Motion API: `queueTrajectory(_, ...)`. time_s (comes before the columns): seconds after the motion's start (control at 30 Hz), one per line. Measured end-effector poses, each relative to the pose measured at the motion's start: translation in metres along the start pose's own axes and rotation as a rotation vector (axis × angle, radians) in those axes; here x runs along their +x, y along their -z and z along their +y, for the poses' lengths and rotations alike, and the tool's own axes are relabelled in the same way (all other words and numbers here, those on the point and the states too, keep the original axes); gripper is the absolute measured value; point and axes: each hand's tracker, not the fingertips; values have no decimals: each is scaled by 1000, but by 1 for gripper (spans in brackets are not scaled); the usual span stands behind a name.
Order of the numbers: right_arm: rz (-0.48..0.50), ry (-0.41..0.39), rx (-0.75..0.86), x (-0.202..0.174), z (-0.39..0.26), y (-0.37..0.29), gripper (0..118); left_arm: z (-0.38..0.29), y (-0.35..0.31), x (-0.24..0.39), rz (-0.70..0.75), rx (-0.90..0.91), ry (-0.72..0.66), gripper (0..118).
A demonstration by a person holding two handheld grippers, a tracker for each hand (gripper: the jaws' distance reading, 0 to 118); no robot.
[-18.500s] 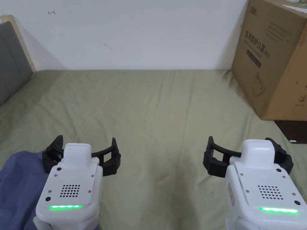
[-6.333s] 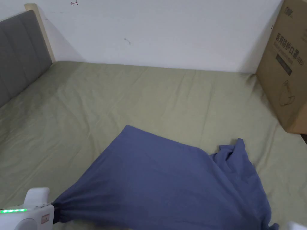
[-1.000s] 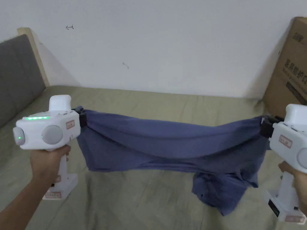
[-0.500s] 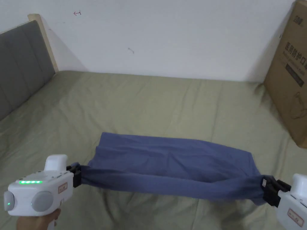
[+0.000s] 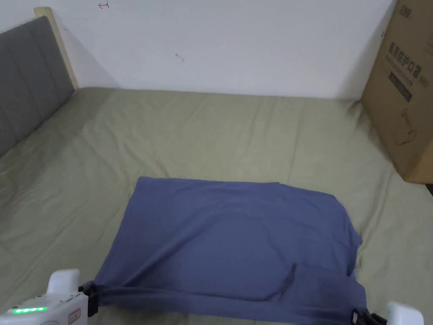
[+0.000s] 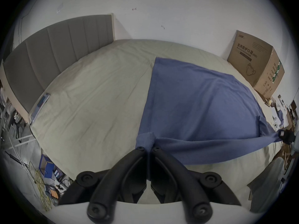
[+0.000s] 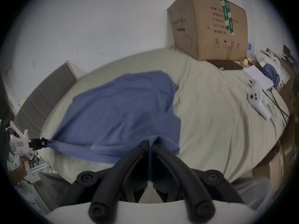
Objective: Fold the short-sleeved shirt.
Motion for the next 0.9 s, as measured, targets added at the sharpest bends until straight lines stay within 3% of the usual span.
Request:
queueTrajectory(0.23, -86, 54, -141, 4, -26, 37, 5, -19, 18, 8, 21, -95, 46, 4)
queueTrajectory(0.3, -102, 48, -144, 0, -22, 35, 27, -15, 15, 8, 32, -84, 32, 16)
queueTrajectory(0.33, -113, 37, -148, -2, -18, 31, 45, -10, 14, 8, 38, -98, 3, 30)
queueTrajectory(0.37, -116, 32, -149, -4, -12, 28, 71, -6, 11, 8, 43, -110, -29, 49)
queueTrajectory(0.4, -113, 30, -141, -6, -7, 23, 92, -1, 3, 10, 42, -117, -56, 57)
queueTrajectory(0.47, -76, 19, -64, -14, 10, 7, 111, 9, -14, 9, -19, -47, -113, 81)
queueTrajectory(0.53, -62, -6, 41, -24, 32, -11, 111, 24, -36, 14, -86, 48, -160, 98)
queueTrajectory(0.57, -54, -18, 90, -31, 43, -20, 111, 32, -46, 17, -109, 95, -169, 99)
queueTrajectory(0.73, -23, -54, 312, -60, 95, -63, 111, 75, -105, 45, -174, 379, -127, 100)
queueTrajectory(0.9, -36, -117, 473, -85, 126, -96, 111, 101, -143, 74, -189, 550, -68, 100)
